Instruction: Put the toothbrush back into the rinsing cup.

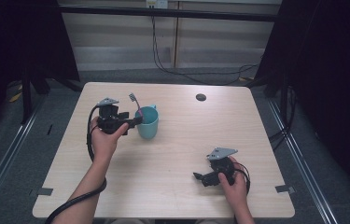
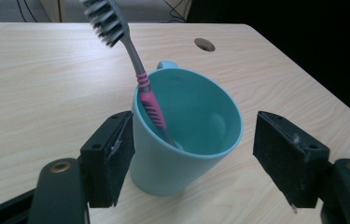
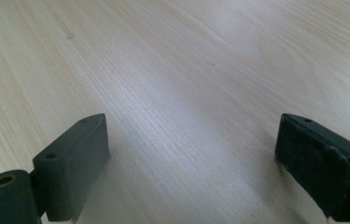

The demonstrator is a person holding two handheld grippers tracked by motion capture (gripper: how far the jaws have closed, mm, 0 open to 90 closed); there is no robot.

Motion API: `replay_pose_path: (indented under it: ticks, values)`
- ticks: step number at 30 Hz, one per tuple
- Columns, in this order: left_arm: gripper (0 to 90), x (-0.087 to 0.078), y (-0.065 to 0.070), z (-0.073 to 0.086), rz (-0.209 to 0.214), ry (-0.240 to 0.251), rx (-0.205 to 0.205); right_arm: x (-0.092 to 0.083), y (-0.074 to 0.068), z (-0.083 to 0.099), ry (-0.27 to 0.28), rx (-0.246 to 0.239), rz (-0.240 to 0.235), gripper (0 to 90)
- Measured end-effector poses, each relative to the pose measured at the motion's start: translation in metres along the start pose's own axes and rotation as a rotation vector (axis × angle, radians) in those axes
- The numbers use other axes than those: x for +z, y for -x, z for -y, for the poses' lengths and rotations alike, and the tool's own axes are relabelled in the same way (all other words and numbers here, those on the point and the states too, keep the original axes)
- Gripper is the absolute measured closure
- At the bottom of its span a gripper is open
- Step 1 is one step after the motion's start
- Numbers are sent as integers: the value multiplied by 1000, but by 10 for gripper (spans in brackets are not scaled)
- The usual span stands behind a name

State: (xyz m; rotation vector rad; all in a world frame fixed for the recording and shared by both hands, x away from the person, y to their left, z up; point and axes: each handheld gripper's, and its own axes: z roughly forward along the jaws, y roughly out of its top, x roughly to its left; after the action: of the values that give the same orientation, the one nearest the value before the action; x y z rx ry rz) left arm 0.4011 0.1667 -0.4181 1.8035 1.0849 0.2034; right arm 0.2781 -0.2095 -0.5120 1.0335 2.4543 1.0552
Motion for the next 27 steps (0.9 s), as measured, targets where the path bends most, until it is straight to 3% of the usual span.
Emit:
replay_pose_path:
  ticks: [10,18,27]
  values:
    - [258,-6,-5,10,2,-5,-5,0,0,0,1,-1,1,92]
    - [210,-13,-7,16,20,-5,15,0,0,0,0,-1,0,92]
    - [204,-16,-10,31,24,-34,19,0,0,0,0,-1,0,92]
